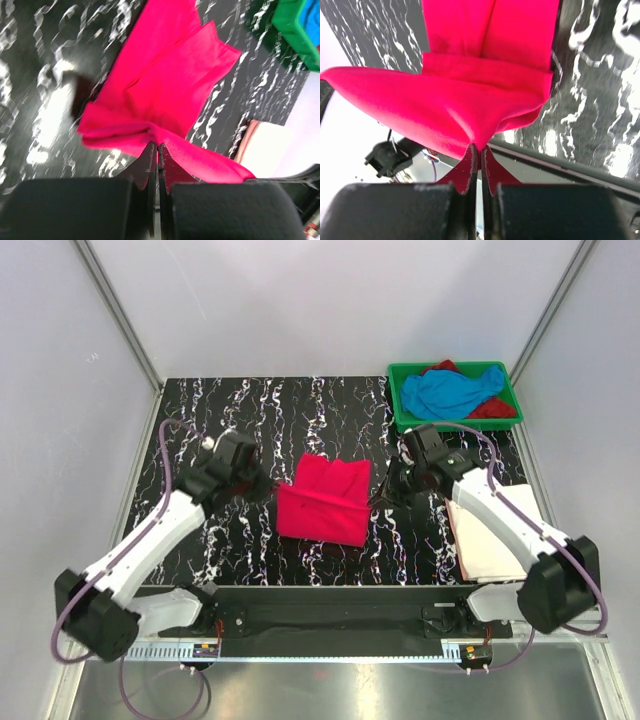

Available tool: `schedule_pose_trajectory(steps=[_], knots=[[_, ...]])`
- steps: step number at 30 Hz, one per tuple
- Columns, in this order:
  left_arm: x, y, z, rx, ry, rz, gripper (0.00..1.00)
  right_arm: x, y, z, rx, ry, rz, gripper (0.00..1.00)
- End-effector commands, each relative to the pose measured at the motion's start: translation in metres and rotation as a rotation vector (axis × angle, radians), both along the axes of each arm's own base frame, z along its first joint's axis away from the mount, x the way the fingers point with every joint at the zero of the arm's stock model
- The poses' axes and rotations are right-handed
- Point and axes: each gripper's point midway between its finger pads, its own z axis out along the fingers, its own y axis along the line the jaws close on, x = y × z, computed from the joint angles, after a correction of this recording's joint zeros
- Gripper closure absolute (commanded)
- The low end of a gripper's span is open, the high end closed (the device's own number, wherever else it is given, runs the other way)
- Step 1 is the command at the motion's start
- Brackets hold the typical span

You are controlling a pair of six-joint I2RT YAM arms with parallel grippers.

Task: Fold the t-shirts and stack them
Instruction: Fold the tshirt

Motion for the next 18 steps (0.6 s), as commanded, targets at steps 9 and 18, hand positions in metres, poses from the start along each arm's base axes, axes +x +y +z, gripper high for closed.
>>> schedule_pose_trajectory(steps=[9,18], knots=[[0.095,-0.026,0.041,-0.059,-0.146,-0.107,1.0,0.066,-0.017,0.012,0.034,-0.006,0.044,1.0],[0.145,-0.036,0.043,-0.081,-0.169,-0.118,1.0,0.115,-0.029,0.012,0.082,0.001,0.03,1.0]])
